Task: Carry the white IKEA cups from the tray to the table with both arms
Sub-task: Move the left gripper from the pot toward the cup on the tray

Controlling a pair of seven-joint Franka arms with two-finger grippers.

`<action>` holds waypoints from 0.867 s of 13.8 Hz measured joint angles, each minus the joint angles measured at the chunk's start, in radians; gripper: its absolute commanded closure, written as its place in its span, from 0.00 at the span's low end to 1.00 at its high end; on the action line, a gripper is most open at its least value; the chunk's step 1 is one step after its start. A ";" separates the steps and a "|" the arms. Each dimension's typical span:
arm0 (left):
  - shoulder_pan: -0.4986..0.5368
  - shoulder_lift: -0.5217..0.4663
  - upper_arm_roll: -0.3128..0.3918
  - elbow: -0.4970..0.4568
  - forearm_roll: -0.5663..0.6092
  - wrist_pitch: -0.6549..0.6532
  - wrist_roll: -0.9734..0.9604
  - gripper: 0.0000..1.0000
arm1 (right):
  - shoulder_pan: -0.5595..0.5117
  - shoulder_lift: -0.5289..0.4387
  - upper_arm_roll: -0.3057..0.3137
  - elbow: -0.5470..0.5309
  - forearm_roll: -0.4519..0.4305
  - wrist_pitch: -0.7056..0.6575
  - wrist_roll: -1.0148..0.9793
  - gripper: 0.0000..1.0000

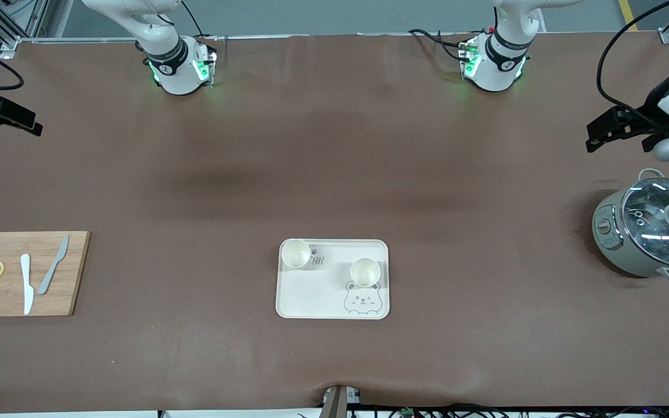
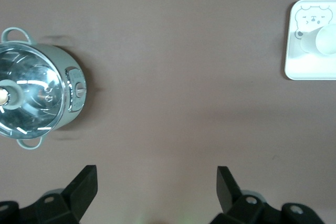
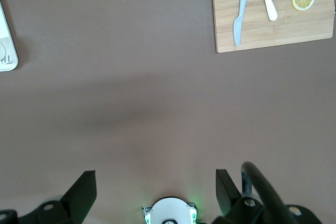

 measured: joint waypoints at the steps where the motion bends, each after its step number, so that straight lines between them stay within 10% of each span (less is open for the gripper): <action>1: -0.006 0.008 -0.002 0.000 0.000 0.006 0.000 0.00 | 0.000 0.000 0.000 0.000 0.000 0.000 0.000 0.00; 12: -0.120 0.123 -0.009 0.000 -0.001 0.103 -0.104 0.00 | 0.000 0.000 0.000 0.002 0.000 0.001 0.000 0.00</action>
